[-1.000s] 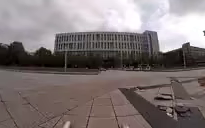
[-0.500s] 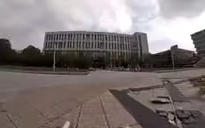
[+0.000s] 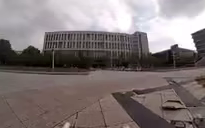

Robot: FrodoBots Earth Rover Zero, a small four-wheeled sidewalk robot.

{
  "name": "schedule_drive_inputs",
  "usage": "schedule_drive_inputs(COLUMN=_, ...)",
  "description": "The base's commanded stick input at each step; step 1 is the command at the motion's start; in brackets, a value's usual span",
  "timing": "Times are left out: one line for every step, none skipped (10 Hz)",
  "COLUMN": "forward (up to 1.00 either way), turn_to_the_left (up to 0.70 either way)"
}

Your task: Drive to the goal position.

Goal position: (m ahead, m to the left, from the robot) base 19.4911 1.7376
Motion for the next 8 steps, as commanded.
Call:
schedule_drive_inputs(forward=0.7, turn_to_the_left=0.0)
schedule_drive_inputs(forward=0.7, turn_to_the_left=0.0)
schedule_drive_inputs(forward=0.7, turn_to_the_left=-0.03)
schedule_drive_inputs(forward=0.7, turn_to_the_left=-0.12)
schedule_drive_inputs(forward=0.7, turn_to_the_left=-0.22)
schedule_drive_inputs(forward=0.7, turn_to_the_left=-0.06)
schedule_drive_inputs(forward=0.7, turn_to_the_left=0.0)
schedule_drive_inputs(forward=0.7, turn_to_the_left=0.0)
